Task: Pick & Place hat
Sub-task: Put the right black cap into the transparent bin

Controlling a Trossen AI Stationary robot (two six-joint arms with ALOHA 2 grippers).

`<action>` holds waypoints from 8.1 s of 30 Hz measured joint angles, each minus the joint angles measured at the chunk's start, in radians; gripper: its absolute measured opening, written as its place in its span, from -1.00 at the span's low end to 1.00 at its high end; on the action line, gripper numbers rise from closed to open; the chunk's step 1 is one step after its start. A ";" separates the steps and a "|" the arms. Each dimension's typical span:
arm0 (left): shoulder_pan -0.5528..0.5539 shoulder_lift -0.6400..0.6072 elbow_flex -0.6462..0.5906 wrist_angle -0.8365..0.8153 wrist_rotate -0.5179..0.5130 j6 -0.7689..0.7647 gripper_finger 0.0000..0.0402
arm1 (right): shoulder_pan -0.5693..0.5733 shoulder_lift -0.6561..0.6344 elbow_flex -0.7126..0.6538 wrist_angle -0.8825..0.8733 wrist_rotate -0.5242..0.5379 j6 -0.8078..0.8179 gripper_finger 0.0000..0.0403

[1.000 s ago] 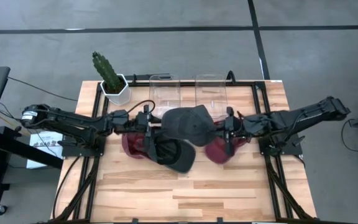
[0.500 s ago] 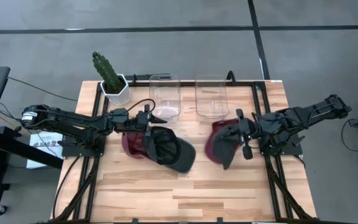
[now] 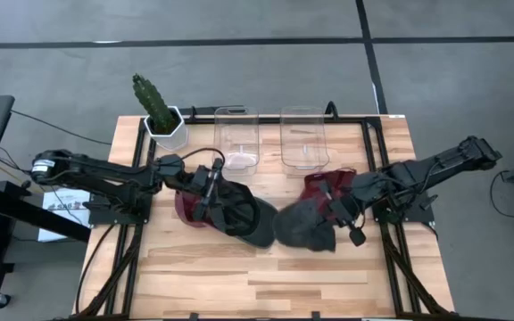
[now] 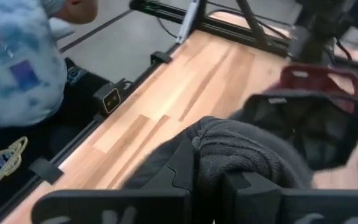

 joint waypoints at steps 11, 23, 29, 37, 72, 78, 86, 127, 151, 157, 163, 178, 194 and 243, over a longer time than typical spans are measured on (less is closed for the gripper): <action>-0.017 0.247 0.186 0.013 0.070 0.004 -0.12 | -0.035 0.092 0.000 0.084 -0.203 -0.110 -0.95; 0.005 0.492 0.377 0.014 0.222 0.005 -0.12 | -0.007 0.223 0.107 0.050 -0.331 -0.141 -0.95; 0.002 0.525 0.412 0.015 0.278 0.005 -0.12 | -0.006 0.305 0.201 -0.028 -0.369 -0.168 -0.95; -0.002 0.525 0.413 0.021 0.322 0.005 -0.12 | -0.031 0.425 0.371 -0.204 -0.387 -0.244 -0.95; -0.020 0.525 0.413 0.007 0.442 0.009 -0.12 | -0.103 0.730 0.880 -0.722 -0.546 -0.630 -0.95; -0.035 0.524 0.413 0.009 0.488 0.029 -0.12 | -0.190 0.730 0.880 -0.718 -0.509 -0.644 -0.95; -0.050 0.524 0.413 -0.004 0.498 0.032 -0.12 | -0.282 0.730 0.880 -0.718 -0.517 -0.634 -0.95; -0.065 0.524 0.412 -0.024 0.305 -0.024 -0.14 | -0.216 0.520 0.880 -0.655 -0.276 -0.609 -0.95; 0.013 0.523 0.412 -0.077 0.246 0.004 -0.93 | -0.155 0.524 0.880 -0.694 -0.277 -0.108 -0.61; 0.032 0.523 0.412 -0.079 0.274 0.002 -0.92 | -0.137 0.524 0.880 -0.711 -0.256 -0.058 -0.28; 0.023 0.523 0.412 -0.084 0.274 0.001 -0.92 | -0.138 0.523 0.860 -0.738 -0.172 -0.047 0.06; -0.022 0.445 0.387 -0.188 0.267 -0.022 -0.92 | -0.199 0.522 0.772 -0.698 -0.170 -0.059 0.06; 0.018 0.288 0.211 -0.204 0.141 -0.057 -0.92 | -0.197 0.522 0.854 -0.717 -0.210 -0.014 0.06; -0.031 0.261 0.191 0.091 -0.046 -0.058 -0.91 | -0.184 0.707 1.001 -0.491 0.701 0.045 -1.00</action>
